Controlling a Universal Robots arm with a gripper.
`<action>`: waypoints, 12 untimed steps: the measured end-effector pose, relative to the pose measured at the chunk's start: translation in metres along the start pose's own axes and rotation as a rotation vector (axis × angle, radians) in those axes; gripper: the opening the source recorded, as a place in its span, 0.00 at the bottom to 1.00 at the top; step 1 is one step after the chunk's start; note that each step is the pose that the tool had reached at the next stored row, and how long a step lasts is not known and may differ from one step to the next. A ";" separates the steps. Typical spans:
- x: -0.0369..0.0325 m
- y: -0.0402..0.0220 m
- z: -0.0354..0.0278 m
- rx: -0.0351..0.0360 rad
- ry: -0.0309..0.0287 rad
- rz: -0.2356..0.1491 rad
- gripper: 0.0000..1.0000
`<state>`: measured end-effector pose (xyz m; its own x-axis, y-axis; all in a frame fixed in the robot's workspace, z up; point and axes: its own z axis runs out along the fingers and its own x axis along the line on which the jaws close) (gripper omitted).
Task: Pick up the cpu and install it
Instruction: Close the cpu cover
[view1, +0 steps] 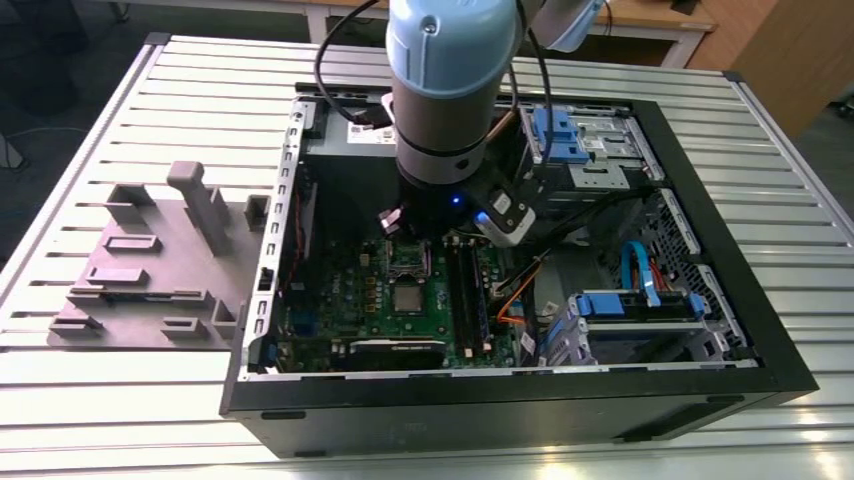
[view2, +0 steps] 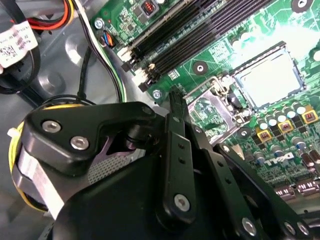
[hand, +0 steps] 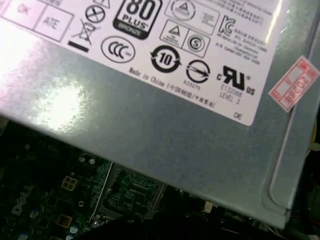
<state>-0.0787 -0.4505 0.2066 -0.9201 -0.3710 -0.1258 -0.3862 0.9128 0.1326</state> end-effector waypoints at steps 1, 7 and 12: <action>0.0000 0.0000 0.0000 0.0000 0.0000 0.000 0.10; -0.0048 -0.0021 0.0004 0.0030 0.0003 0.008 0.10; -0.0045 -0.0025 0.0030 0.0028 -0.0002 -0.002 0.10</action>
<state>-0.0734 -0.4506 0.2039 -0.9194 -0.3724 -0.1263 -0.3875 0.9127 0.1296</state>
